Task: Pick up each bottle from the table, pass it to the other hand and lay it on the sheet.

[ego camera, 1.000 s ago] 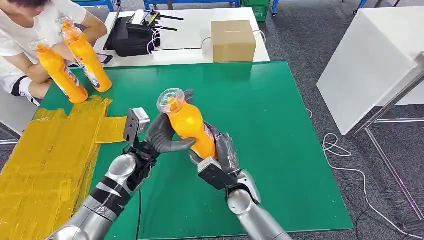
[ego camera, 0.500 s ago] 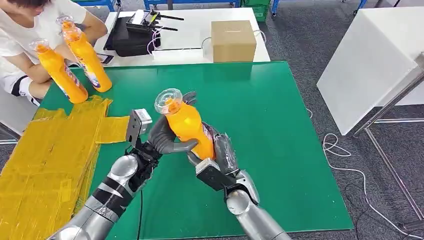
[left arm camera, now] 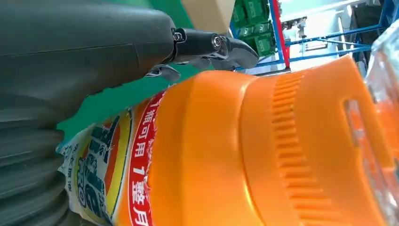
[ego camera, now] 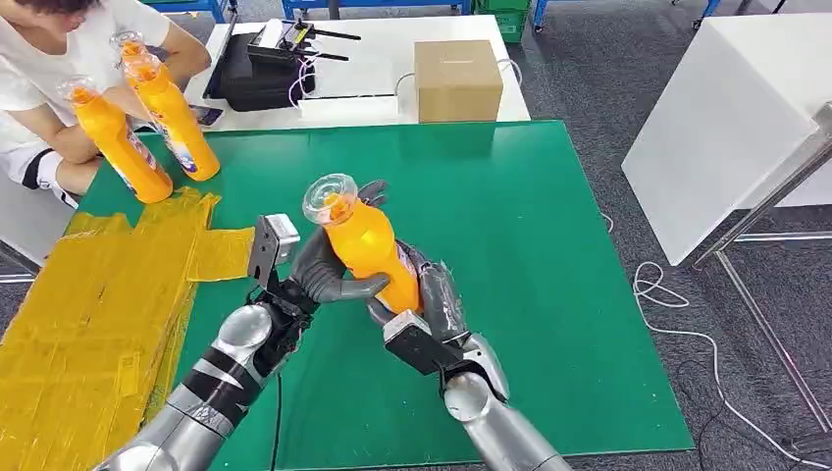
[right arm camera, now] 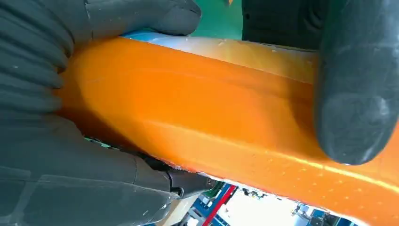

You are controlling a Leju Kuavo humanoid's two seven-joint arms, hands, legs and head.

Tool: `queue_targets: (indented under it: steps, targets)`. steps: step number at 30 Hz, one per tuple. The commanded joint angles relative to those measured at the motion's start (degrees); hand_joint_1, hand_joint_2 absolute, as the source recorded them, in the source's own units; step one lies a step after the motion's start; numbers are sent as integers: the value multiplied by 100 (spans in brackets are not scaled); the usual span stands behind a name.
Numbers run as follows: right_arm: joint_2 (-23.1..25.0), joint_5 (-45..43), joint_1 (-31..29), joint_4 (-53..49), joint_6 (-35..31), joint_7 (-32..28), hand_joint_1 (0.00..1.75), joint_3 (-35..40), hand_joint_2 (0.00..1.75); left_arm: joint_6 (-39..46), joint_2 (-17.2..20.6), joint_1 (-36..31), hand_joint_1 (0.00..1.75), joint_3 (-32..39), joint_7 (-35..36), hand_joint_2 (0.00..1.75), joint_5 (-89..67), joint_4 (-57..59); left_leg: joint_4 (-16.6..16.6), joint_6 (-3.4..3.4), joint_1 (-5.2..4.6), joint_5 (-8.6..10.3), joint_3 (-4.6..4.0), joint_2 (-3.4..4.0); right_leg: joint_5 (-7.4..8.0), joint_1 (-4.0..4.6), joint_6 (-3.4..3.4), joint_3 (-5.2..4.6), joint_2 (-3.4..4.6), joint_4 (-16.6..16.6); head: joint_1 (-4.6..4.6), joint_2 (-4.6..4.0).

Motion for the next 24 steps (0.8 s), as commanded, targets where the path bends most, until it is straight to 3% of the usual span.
queue_targets:
  steps: [1, 2, 10, 12, 13, 16, 24]
  targets:
    - [-107, 90, -160, 62, -9, -172, 175, 704, 175, 195, -33, -338, 162, 126, 57, 175, 32, 575, 0, -4, 7, -5, 9, 2, -1, 6, 3, 10, 1, -4, 0, 0]
    - [-103, 80, -157, 69, -10, -175, 175, 704, 175, 218, -38, -322, 175, 143, 51, 175, 42, 556, -1, -2, 2, -2, 5, 1, 0, 2, 3, 5, 1, -3, 0, 0]
    - [-113, 80, -104, 65, -39, -176, 175, 712, 175, 277, -45, -250, 175, 184, 26, 175, 62, 532, -3, -3, 4, -2, 6, 2, 0, 3, 2, 7, 1, -5, 0, 0]
    - [-159, 98, -55, 12, -87, -168, 175, 676, 175, 465, -54, -183, 175, 292, -86, 175, 45, 413, -5, -6, 11, -8, 19, 5, -1, 10, 4, 21, 5, -12, 0, 0]
    - [-269, 38, 41, -148, -109, -154, 175, 555, 175, 946, -28, -11, 175, 483, -197, 175, -70, 211, -4, -3, 3, -3, 7, 2, -1, 2, 2, 8, 1, -5, -2, 0]
    - [-411, -4, 166, -344, -62, -202, 175, 423, 175, 967, 88, 135, 175, 586, -193, 175, -31, 10, -9, -3, 6, -5, 16, 3, -1, 6, 4, 17, 3, -12, -2, 0]
    - [-502, 29, 405, -575, -43, -302, 175, 99, 175, 1348, -63, 237, 175, 648, -203, 175, -178, -189, -2, -4, 6, -3, 6, -7, -2, 5, 3, 9, -7, -7, 0, 0]
